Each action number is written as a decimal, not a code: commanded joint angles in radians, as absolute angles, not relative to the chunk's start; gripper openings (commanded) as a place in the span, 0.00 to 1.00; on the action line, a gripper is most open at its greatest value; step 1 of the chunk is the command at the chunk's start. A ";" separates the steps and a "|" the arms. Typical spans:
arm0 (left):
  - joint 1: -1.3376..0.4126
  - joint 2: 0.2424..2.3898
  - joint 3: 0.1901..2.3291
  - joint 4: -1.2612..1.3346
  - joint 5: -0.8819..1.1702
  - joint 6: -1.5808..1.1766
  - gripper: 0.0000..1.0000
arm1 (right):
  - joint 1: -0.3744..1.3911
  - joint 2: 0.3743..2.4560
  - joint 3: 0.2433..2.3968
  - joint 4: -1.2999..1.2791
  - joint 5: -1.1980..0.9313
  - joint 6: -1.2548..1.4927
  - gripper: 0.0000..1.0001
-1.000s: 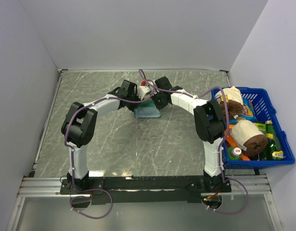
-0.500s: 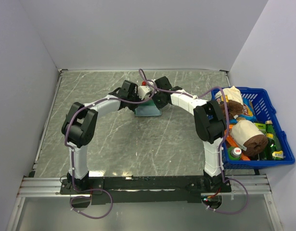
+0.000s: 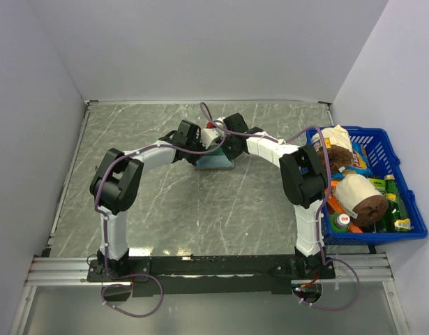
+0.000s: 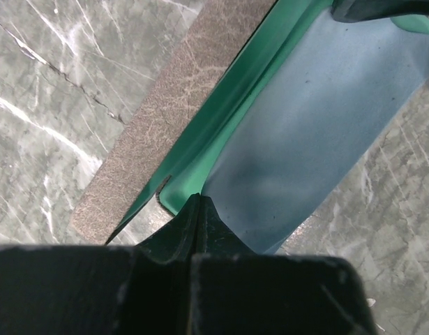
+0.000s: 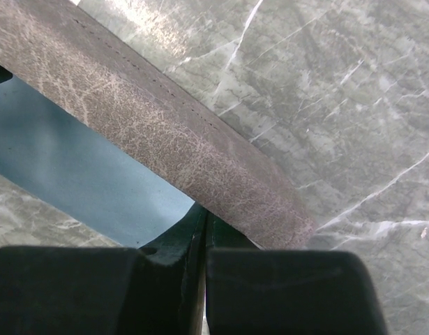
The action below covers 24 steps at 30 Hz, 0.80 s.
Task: Organize the sunglasses
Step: Place the folded cleaning cloth at the center of the board.
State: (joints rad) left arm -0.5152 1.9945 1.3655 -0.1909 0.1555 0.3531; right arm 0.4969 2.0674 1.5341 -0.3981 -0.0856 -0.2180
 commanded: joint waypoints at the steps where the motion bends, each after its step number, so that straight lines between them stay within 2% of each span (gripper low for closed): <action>1: -0.531 1.968 1.351 -0.140 0.129 0.357 0.01 | 0.526 2.049 1.523 -0.359 -0.081 -0.224 0.00; 24: -0.538 1.930 1.289 -0.058 0.101 0.360 0.01 | 0.535 2.013 1.448 -0.273 -0.038 -0.212 0.00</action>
